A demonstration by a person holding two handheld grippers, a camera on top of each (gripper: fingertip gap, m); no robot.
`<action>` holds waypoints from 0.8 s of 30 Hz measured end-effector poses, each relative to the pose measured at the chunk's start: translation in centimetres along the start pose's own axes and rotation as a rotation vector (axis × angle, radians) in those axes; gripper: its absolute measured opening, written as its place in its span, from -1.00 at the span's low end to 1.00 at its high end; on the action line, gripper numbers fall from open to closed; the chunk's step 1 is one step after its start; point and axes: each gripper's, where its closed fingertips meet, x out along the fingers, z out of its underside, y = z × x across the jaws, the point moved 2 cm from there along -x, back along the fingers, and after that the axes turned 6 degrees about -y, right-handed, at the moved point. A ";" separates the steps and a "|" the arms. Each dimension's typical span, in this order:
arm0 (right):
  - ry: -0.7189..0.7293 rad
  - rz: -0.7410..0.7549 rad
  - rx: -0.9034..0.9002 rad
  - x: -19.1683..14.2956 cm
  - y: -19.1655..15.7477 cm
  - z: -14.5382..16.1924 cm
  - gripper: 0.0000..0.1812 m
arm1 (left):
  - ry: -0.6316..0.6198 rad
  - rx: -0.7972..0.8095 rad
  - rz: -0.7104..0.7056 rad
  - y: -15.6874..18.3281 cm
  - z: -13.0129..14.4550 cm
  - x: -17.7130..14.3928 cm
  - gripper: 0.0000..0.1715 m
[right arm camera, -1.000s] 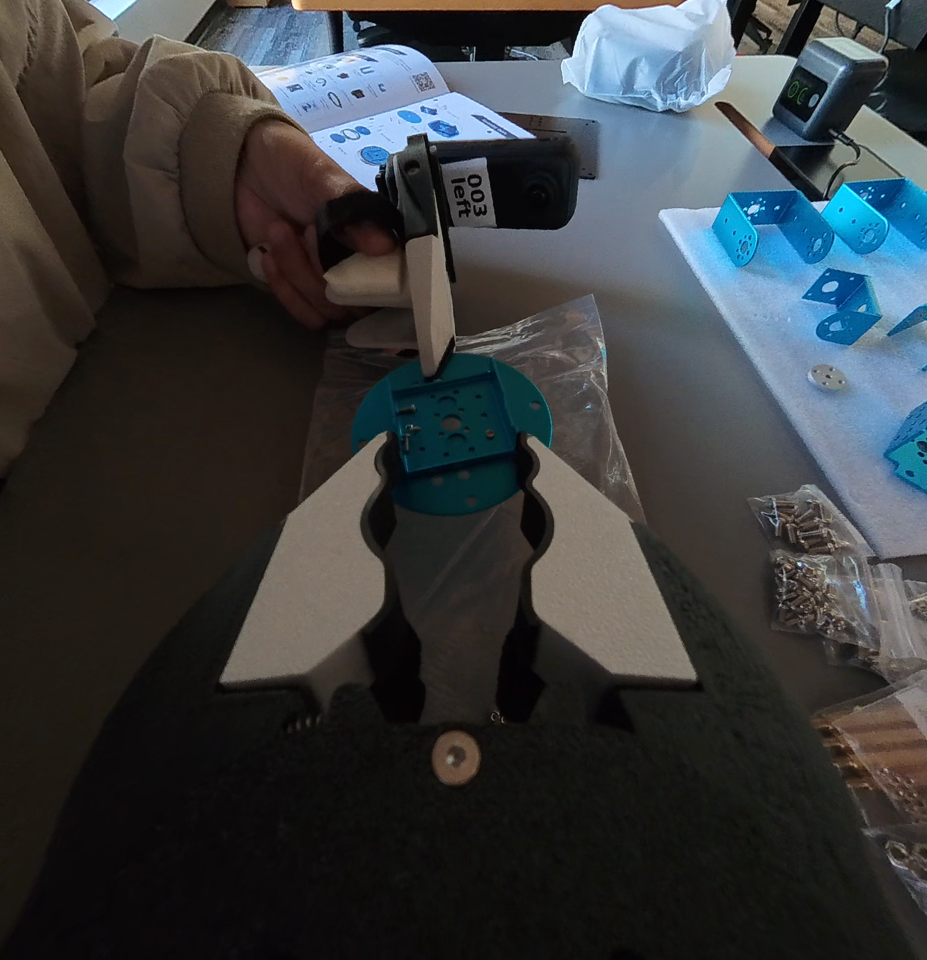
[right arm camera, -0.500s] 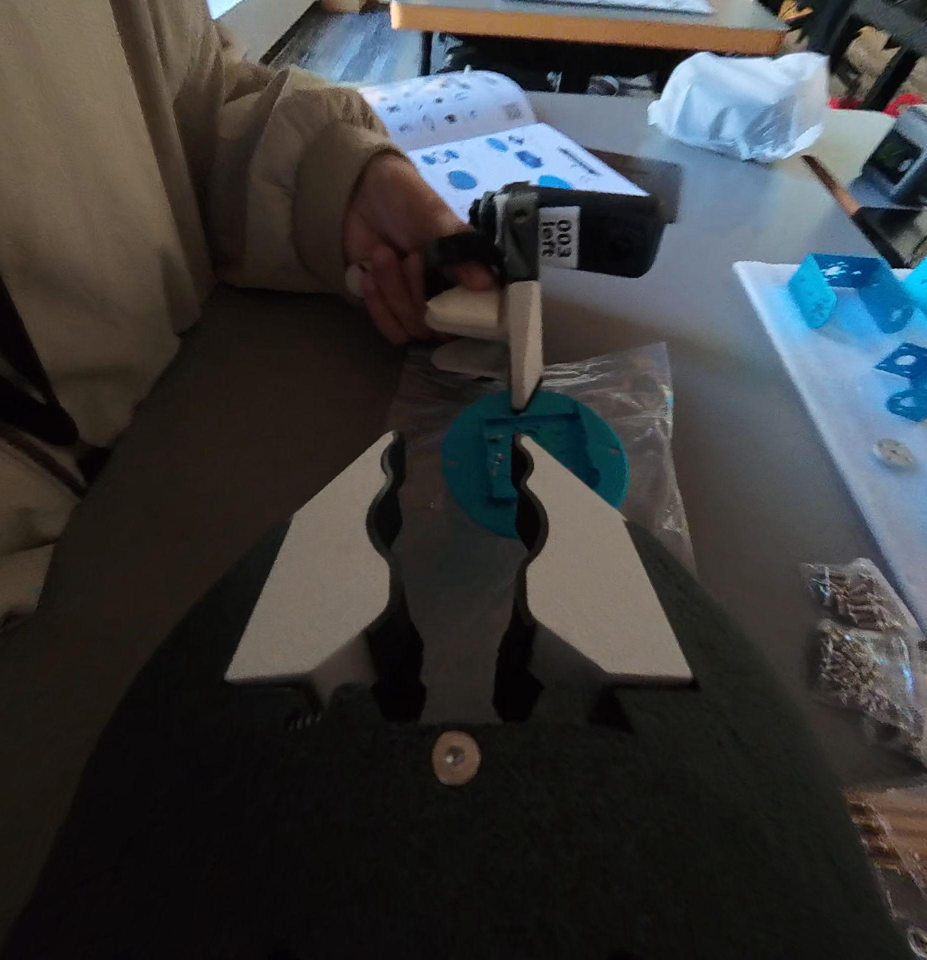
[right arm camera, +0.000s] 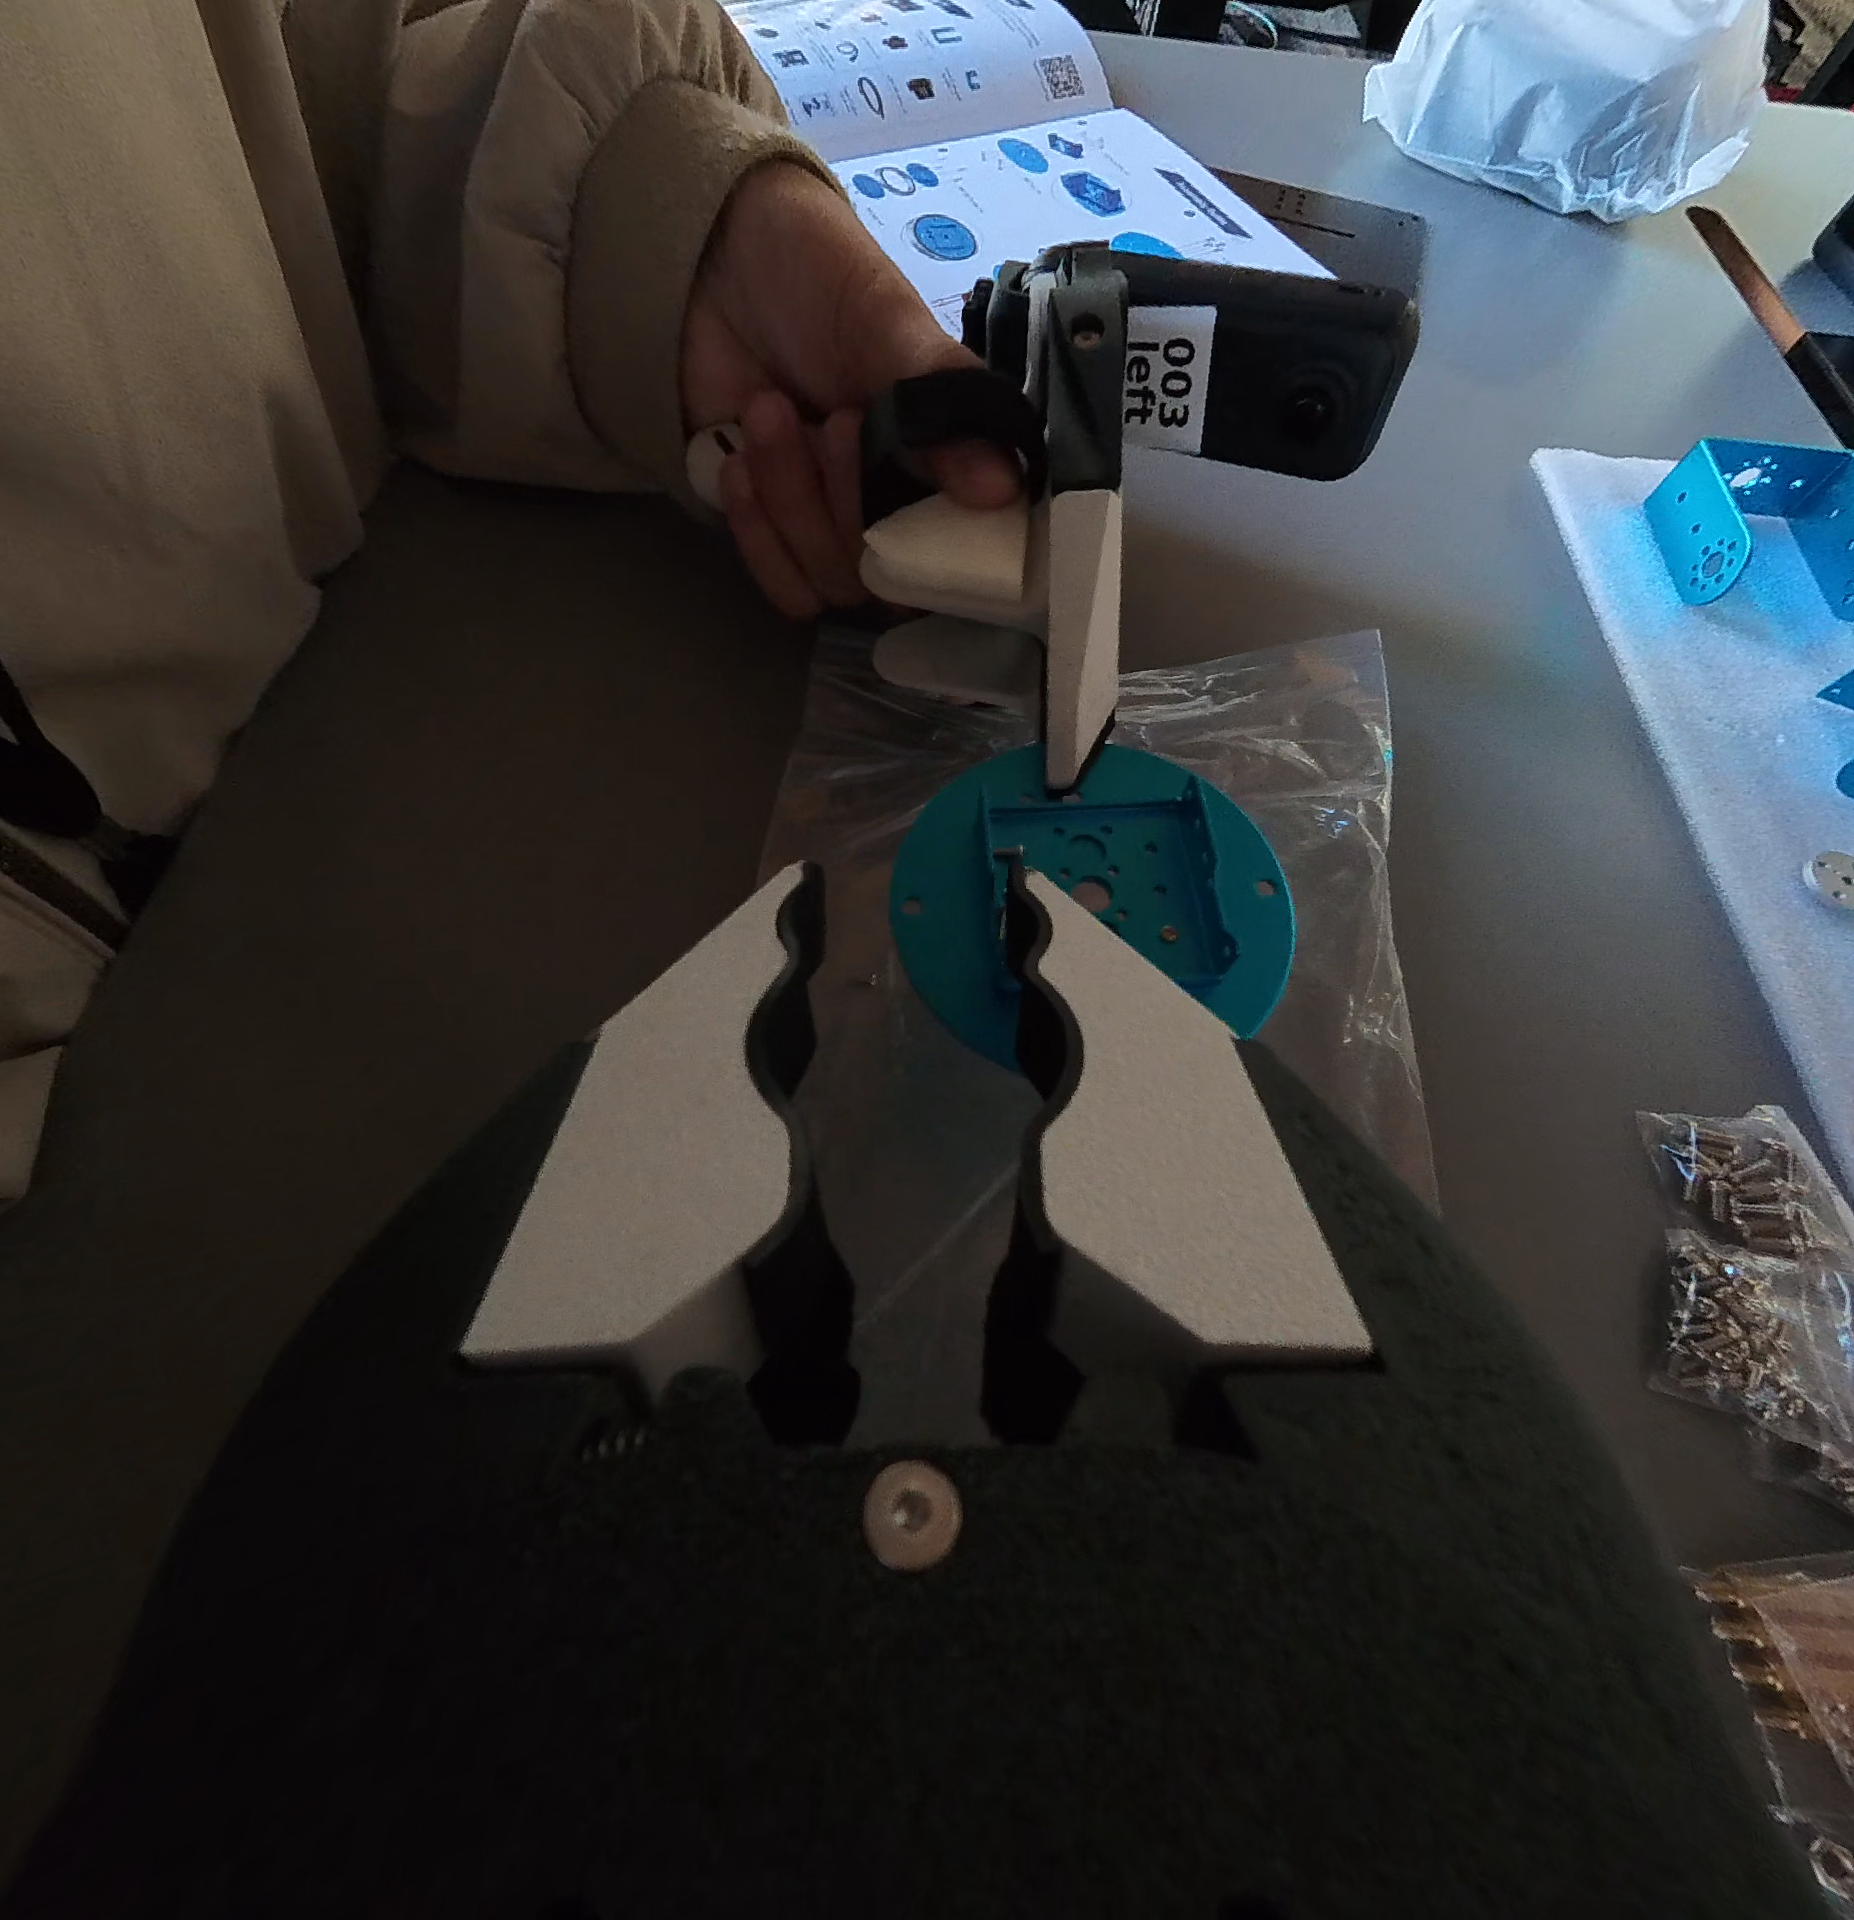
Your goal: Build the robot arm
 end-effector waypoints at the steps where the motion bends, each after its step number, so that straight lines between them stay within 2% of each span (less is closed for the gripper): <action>1: 0.000 0.002 0.000 0.0 0.0 0.0 -0.63 | 0.000 0.001 -0.002 0.0 0.0 0.0 -1.00; 24: 0.018 -0.023 0.006 -0.4 -0.2 -0.2 -0.65 | -0.010 0.007 0.001 0.1 0.1 0.1 -1.00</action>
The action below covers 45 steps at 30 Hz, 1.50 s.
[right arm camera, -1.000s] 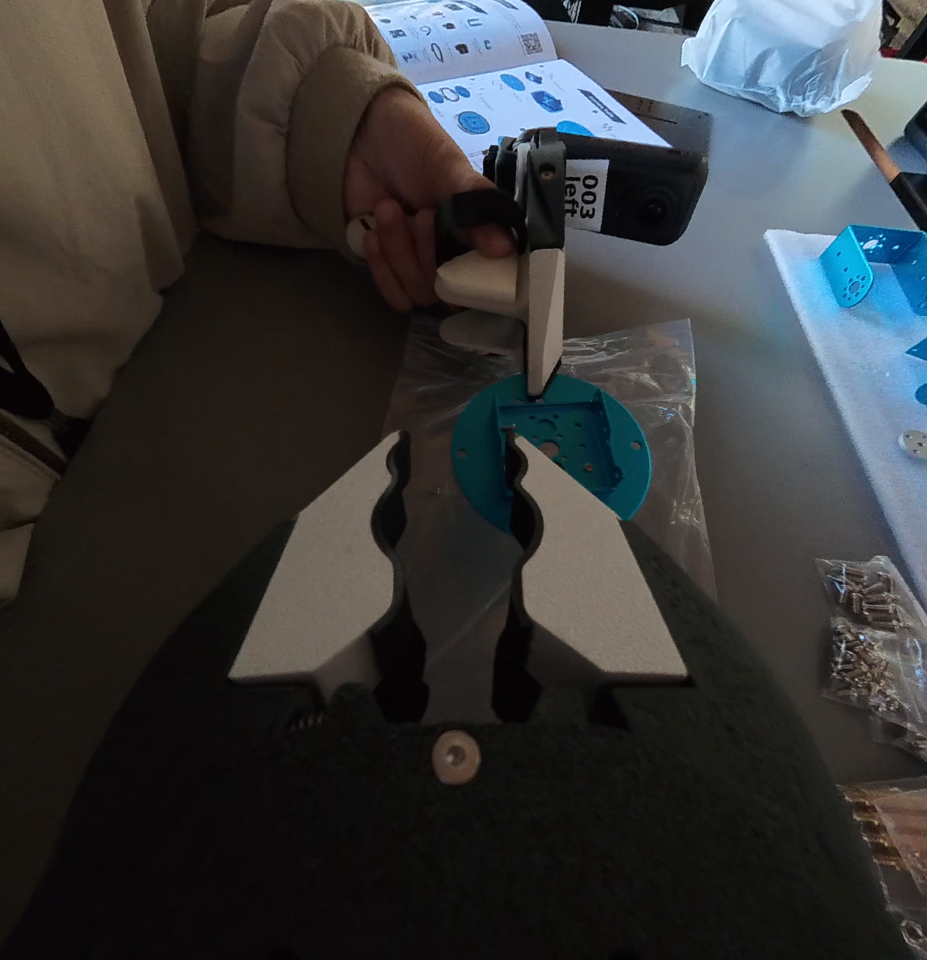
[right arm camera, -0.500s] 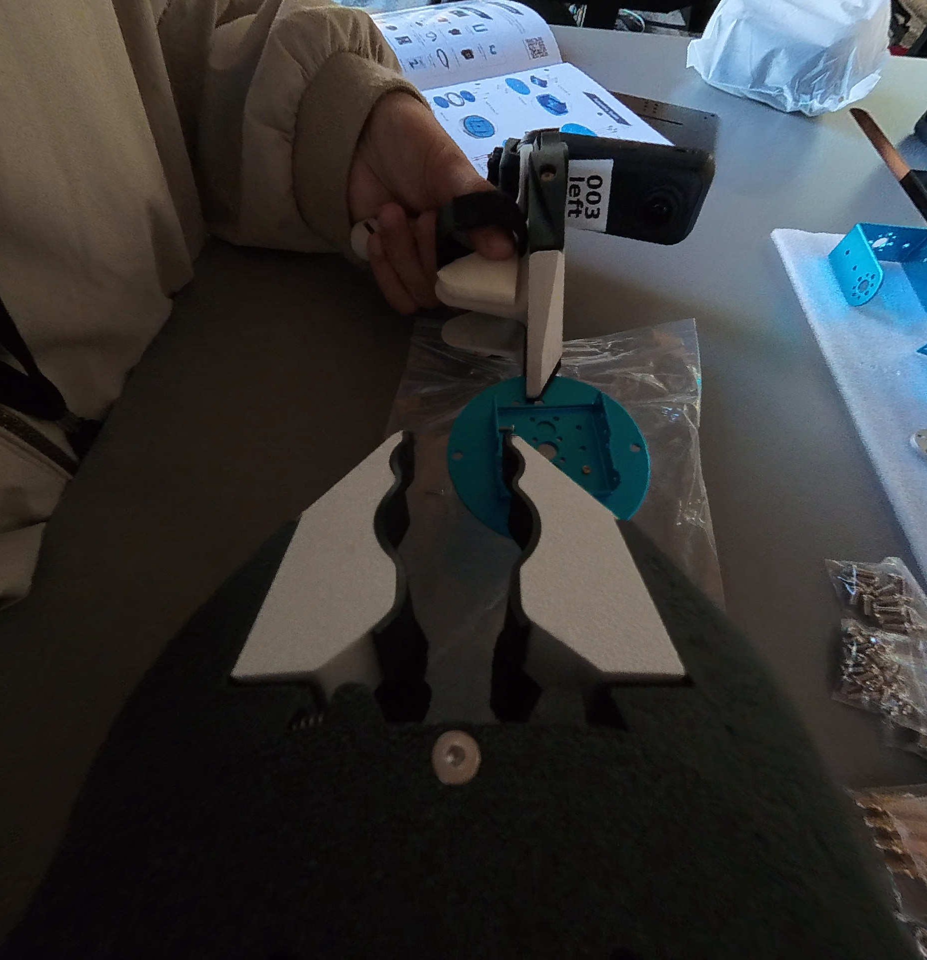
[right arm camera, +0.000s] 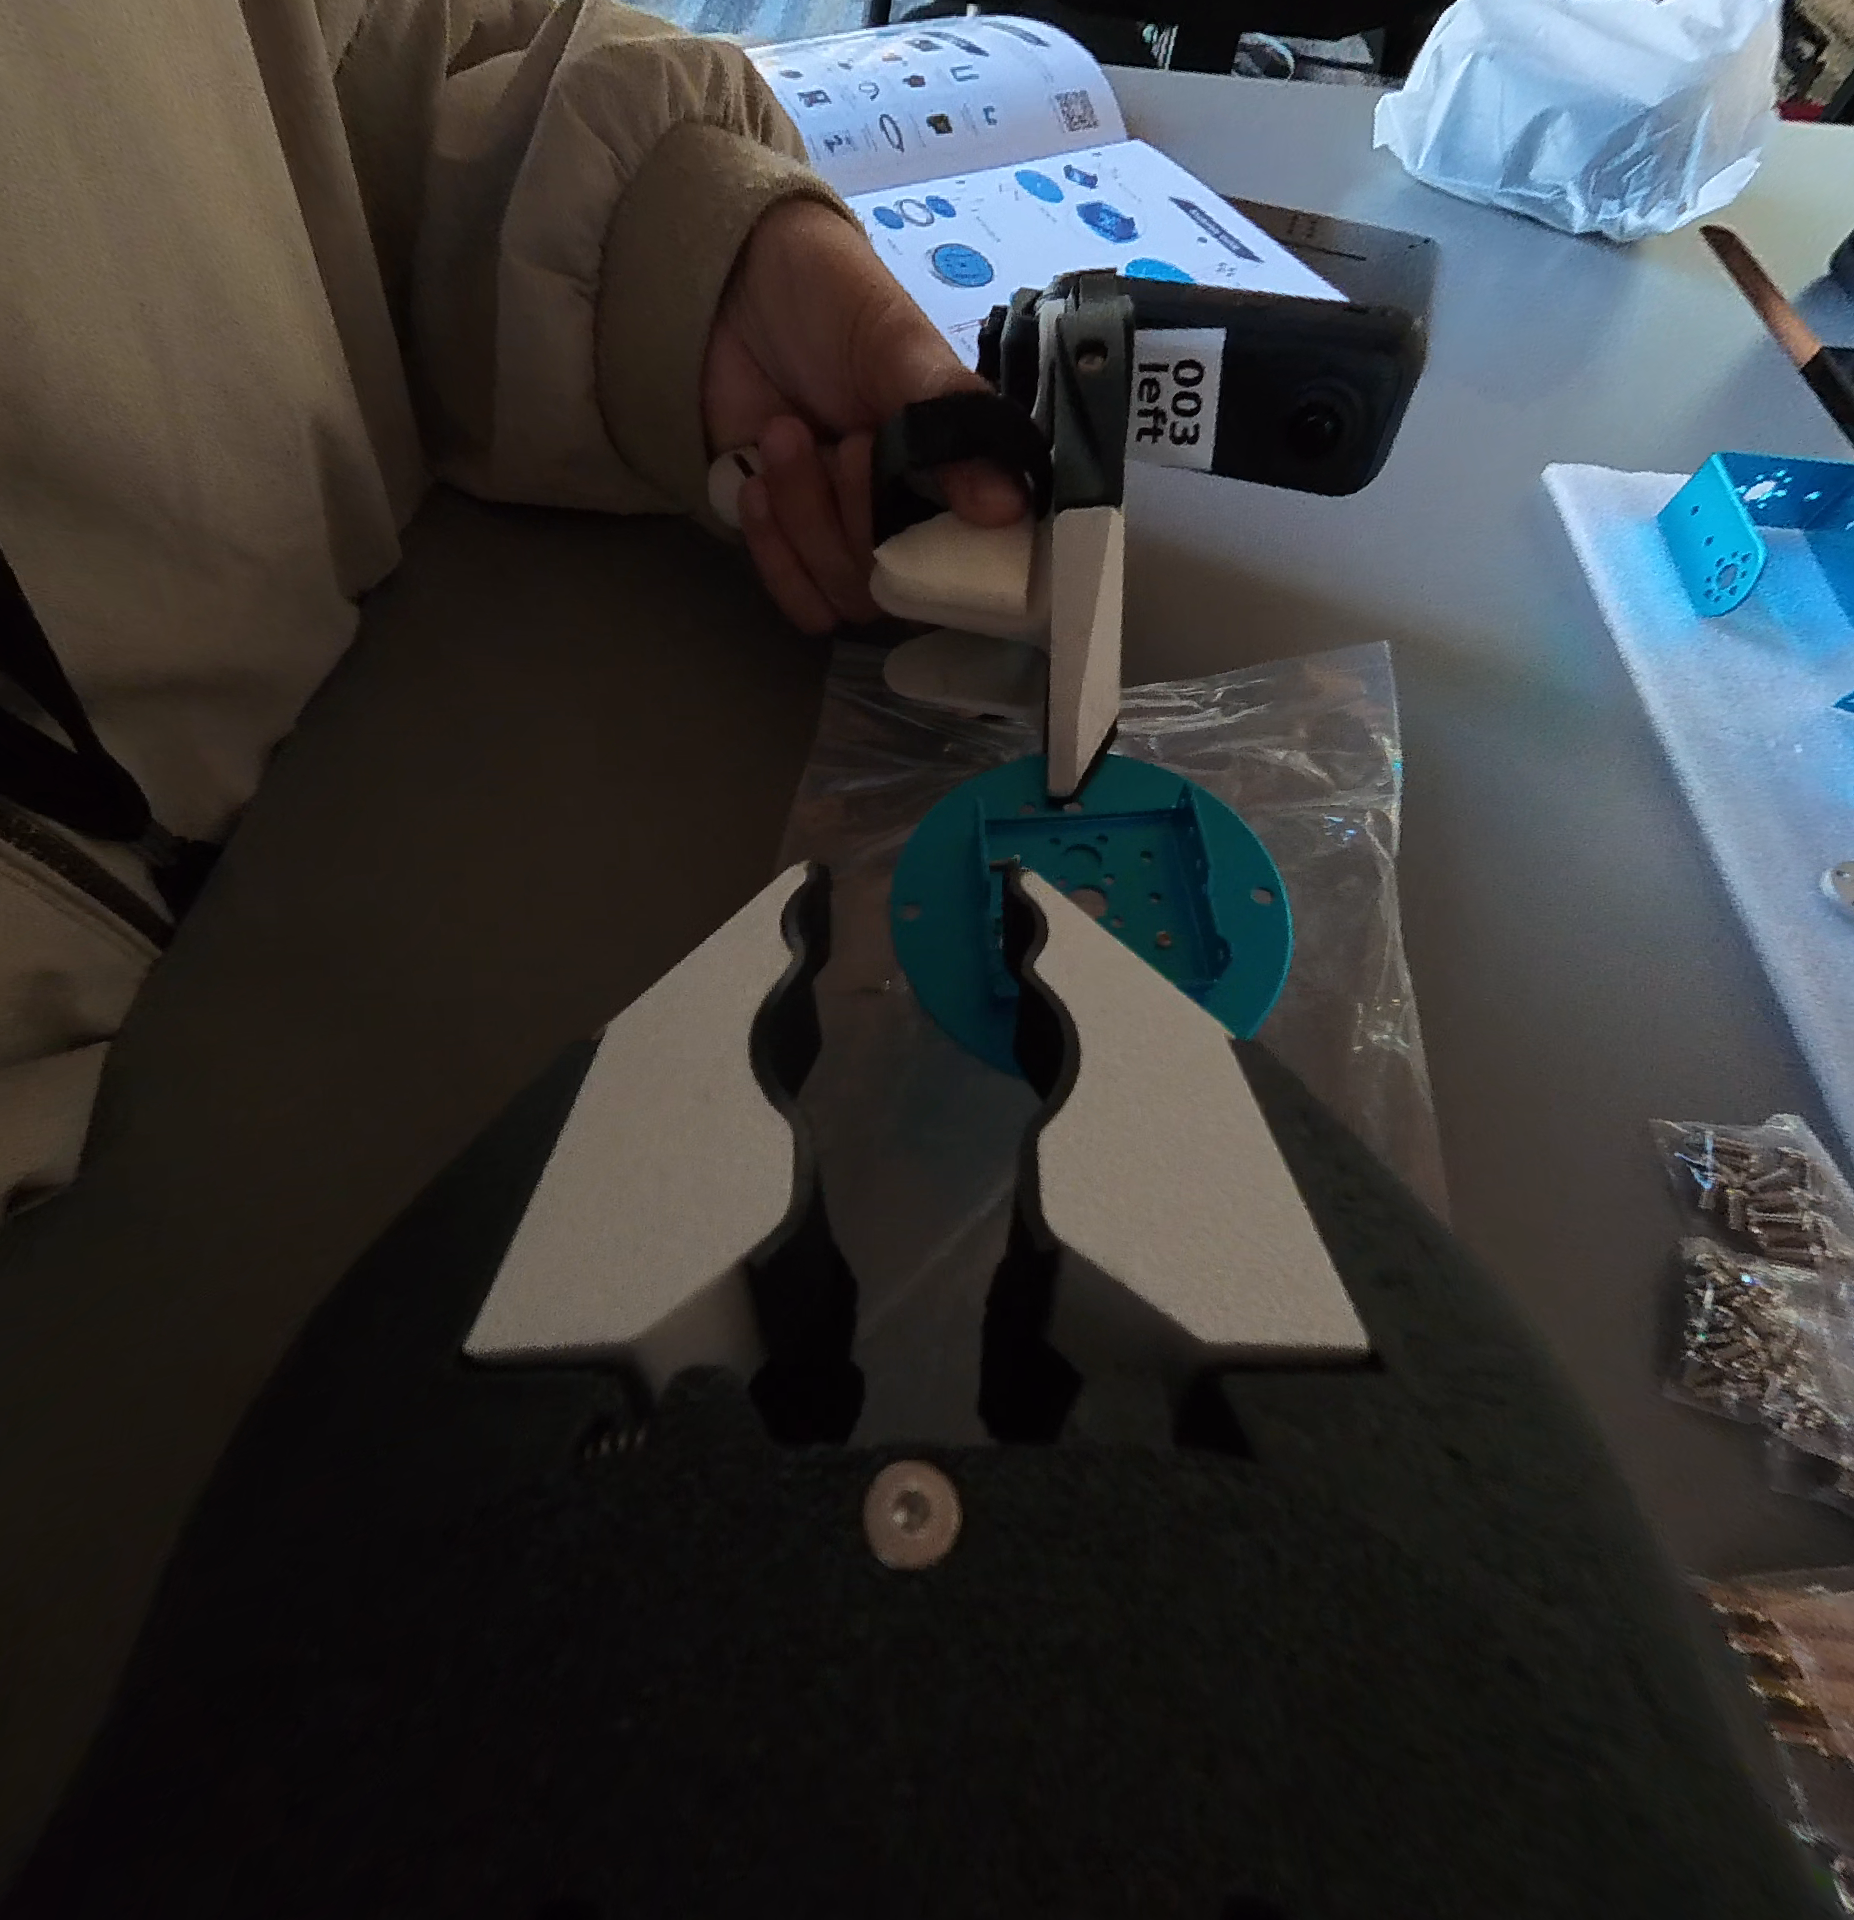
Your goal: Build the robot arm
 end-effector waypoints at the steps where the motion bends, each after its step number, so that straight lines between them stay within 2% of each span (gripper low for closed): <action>1: -0.008 -0.005 0.000 0.2 -0.1 0.1 -0.64 | 0.000 0.000 0.000 0.0 0.0 0.0 -1.00; 10: -0.012 0.024 -0.012 0.2 0.3 0.2 -0.62 | -0.003 -0.002 0.001 0.0 0.0 0.0 -1.00; 13: 0.000 0.039 -0.023 -0.1 0.3 0.0 -0.66 | -0.001 -0.005 0.003 0.0 0.0 0.0 -1.00; 23: -0.010 0.019 -0.039 0.2 -0.1 0.0 -0.67 | 0.001 -0.008 0.007 0.0 0.0 -0.1 -1.00; 30: -0.033 0.029 -0.034 0.6 0.0 0.4 -0.62 | -0.004 -0.005 0.005 0.0 0.1 0.0 -1.00; 37: 0.012 0.023 -0.049 0.3 -0.2 -0.3 -0.60 | -0.004 -0.007 0.002 0.0 0.1 0.0 -1.00; 45: -0.033 0.031 -0.049 1.0 -0.1 0.4 -0.57 | -0.007 -0.003 -0.003 0.0 0.1 0.1 -1.00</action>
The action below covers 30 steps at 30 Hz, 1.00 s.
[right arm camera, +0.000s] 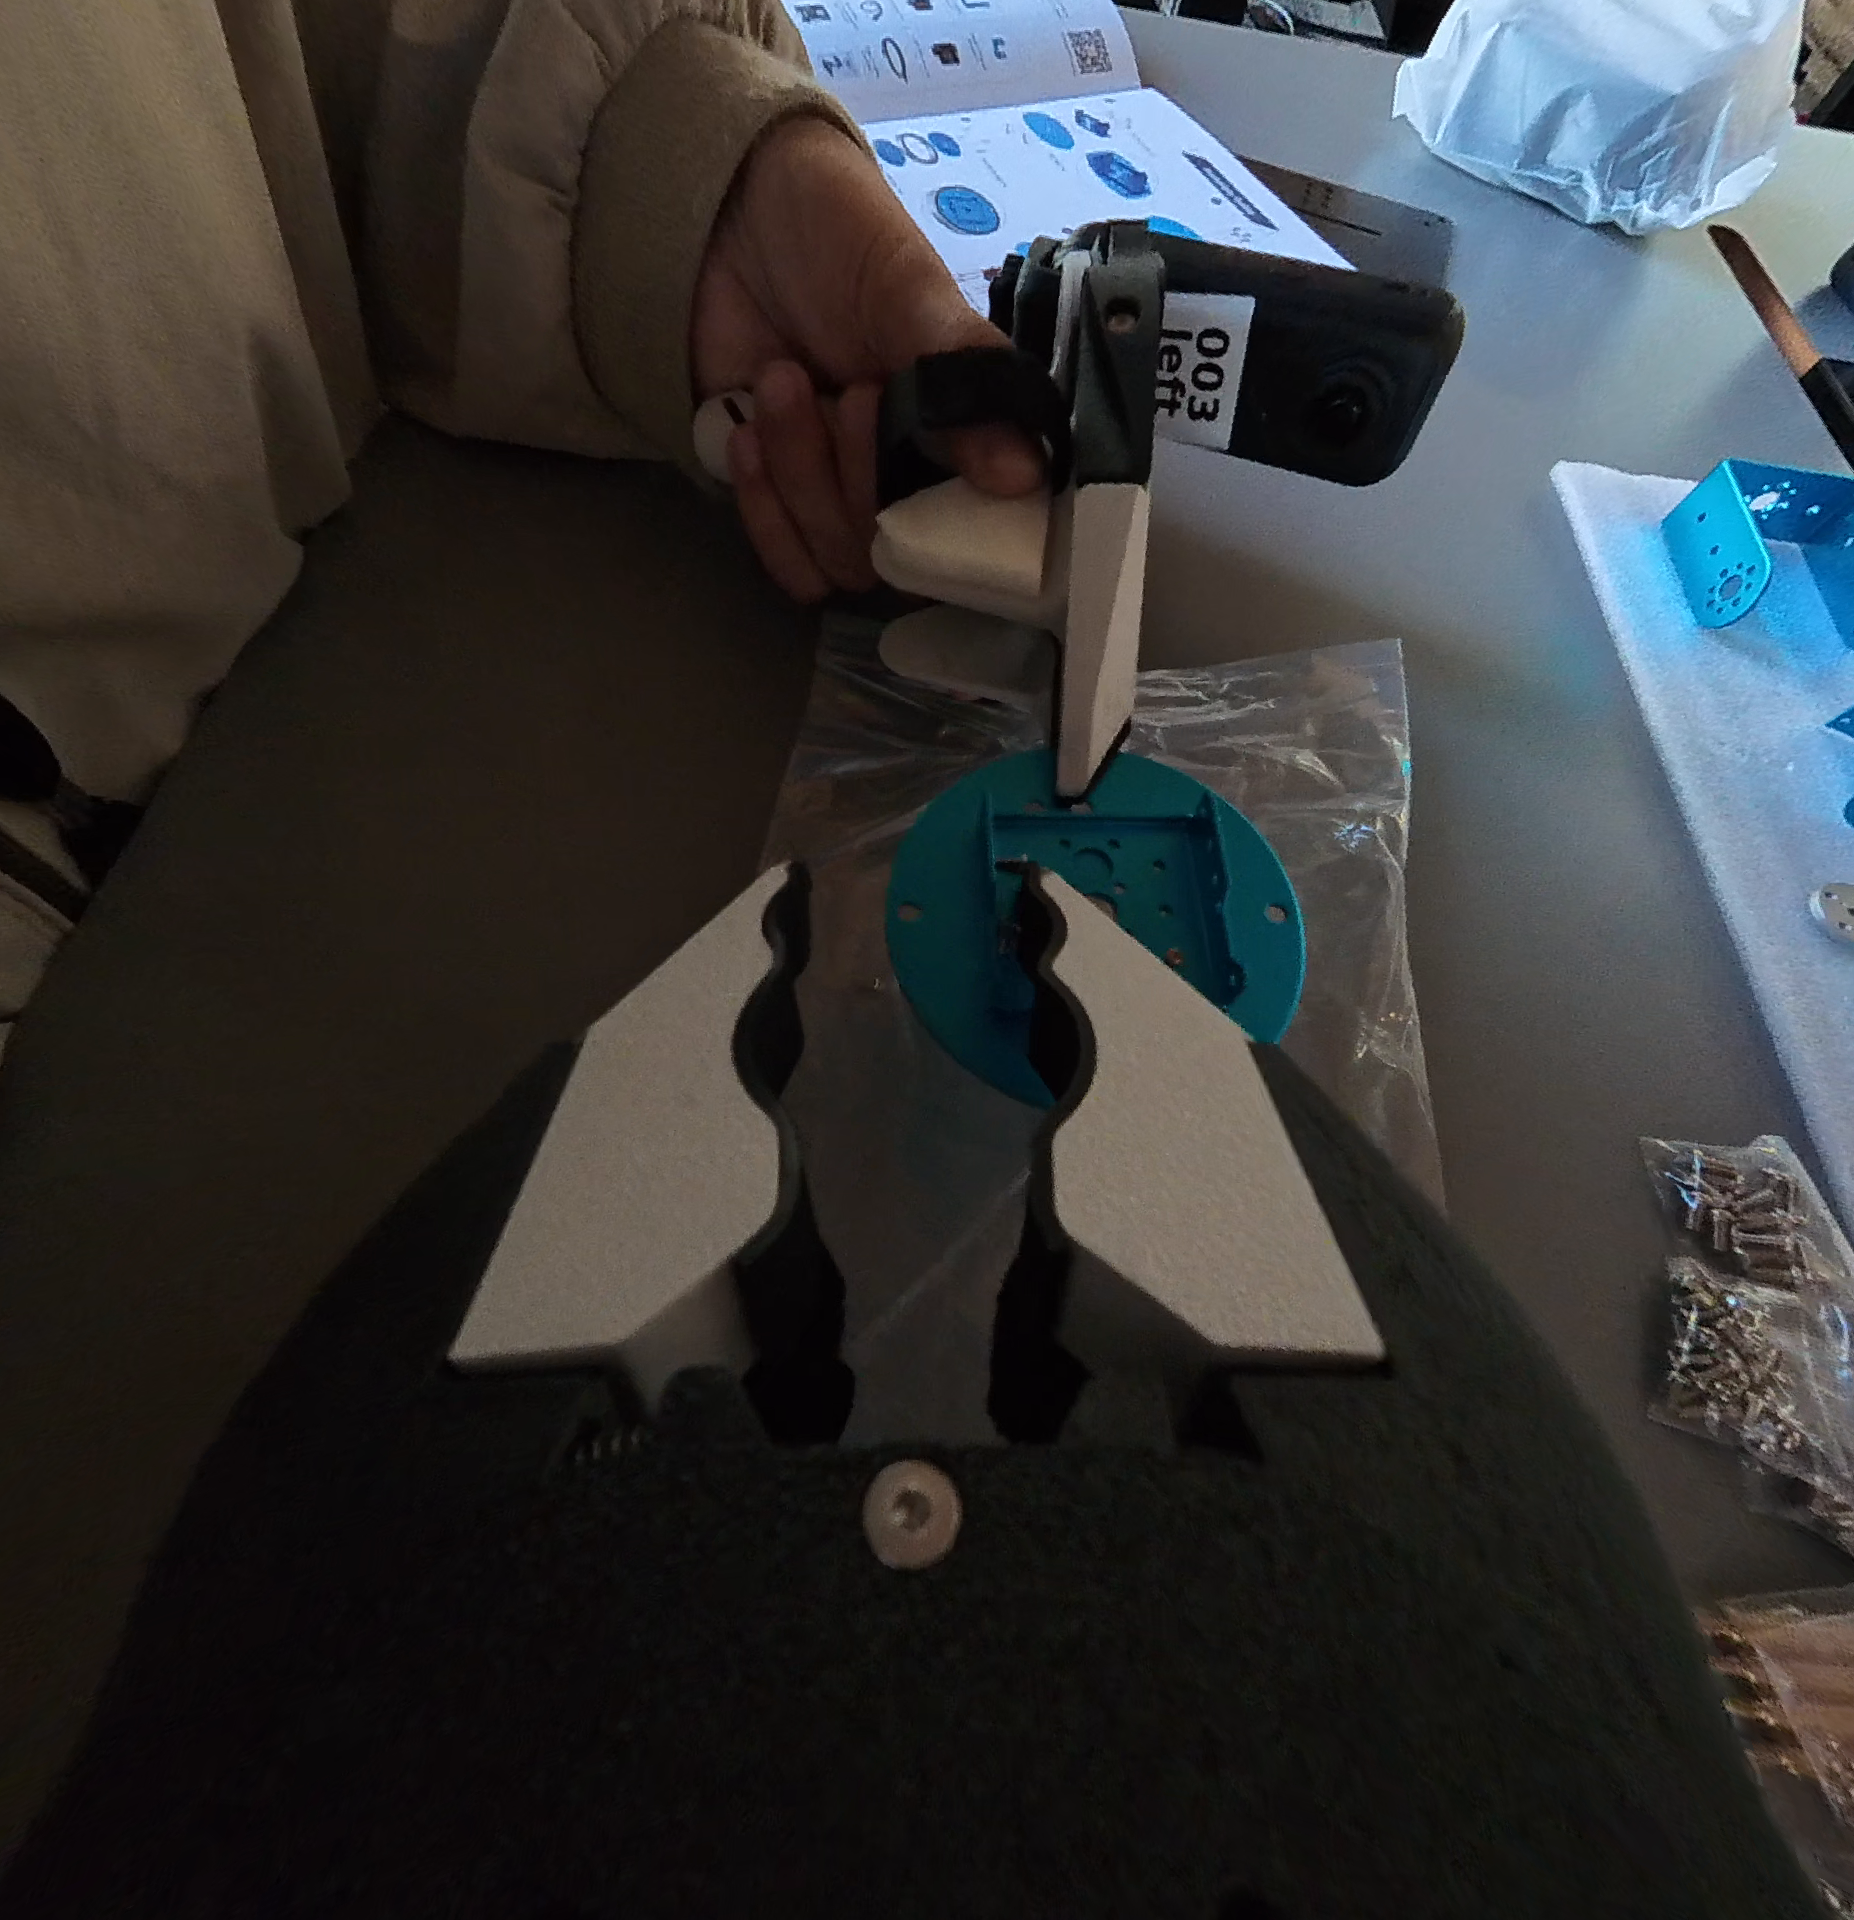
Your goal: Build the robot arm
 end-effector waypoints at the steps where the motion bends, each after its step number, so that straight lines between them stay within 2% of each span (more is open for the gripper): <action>1: 0.002 0.006 0.000 -0.1 0.1 0.0 -0.55 | 0.001 -0.001 0.002 0.0 0.0 0.0 -1.00; 8: 0.046 0.025 0.027 -1.4 0.9 -0.5 -0.55 | 0.001 -0.005 0.010 0.1 0.0 -0.1 -1.00; 30: 0.000 0.015 0.023 -1.3 0.6 0.0 -0.69 | 0.009 -0.004 0.005 0.0 -0.2 -0.1 -1.00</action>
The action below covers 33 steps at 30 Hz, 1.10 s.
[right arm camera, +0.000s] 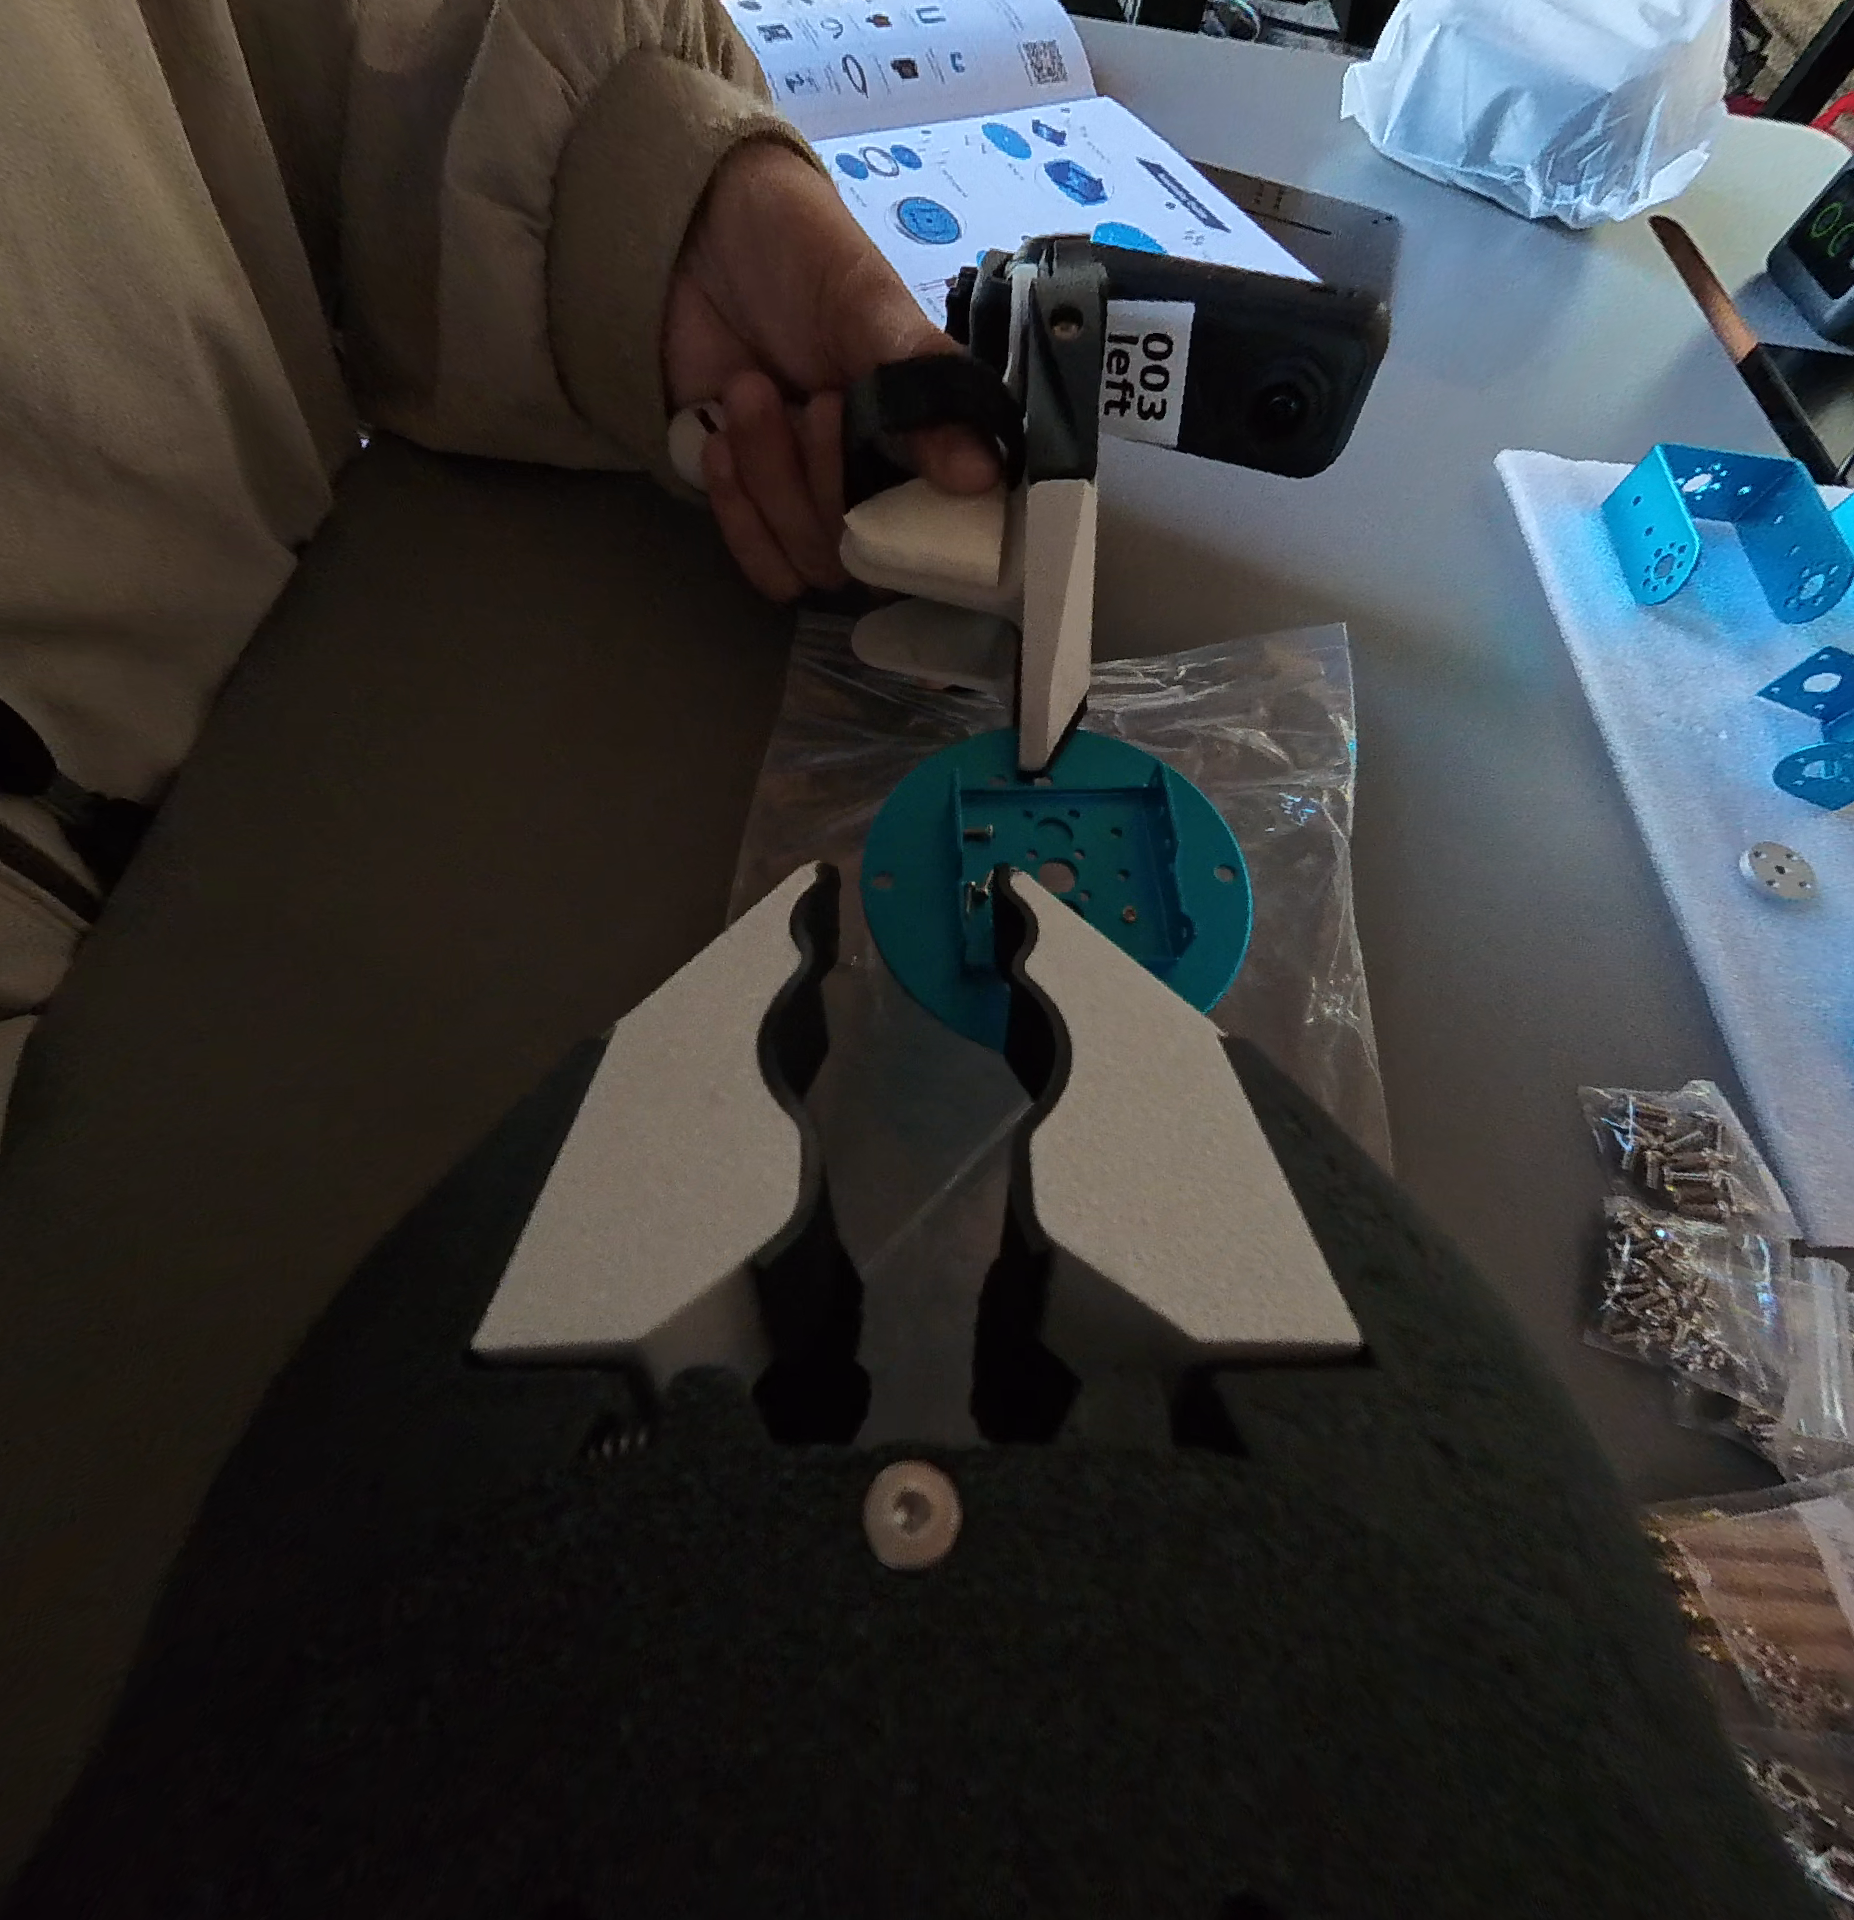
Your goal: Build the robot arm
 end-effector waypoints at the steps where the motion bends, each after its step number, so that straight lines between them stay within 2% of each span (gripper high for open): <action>1: -0.004 -0.004 0.000 0.0 -0.1 0.1 -0.69 | 0.001 0.000 0.000 0.0 0.0 0.0 -1.00; 26: -0.003 -0.030 0.004 1.2 -0.5 0.2 -0.59 | -0.006 0.012 -0.018 -0.1 0.1 0.1 -1.00; 33: 0.058 0.024 0.018 -0.7 0.7 -0.5 -0.61 | 0.015 -0.007 0.003 0.0 -0.2 -0.2 -1.00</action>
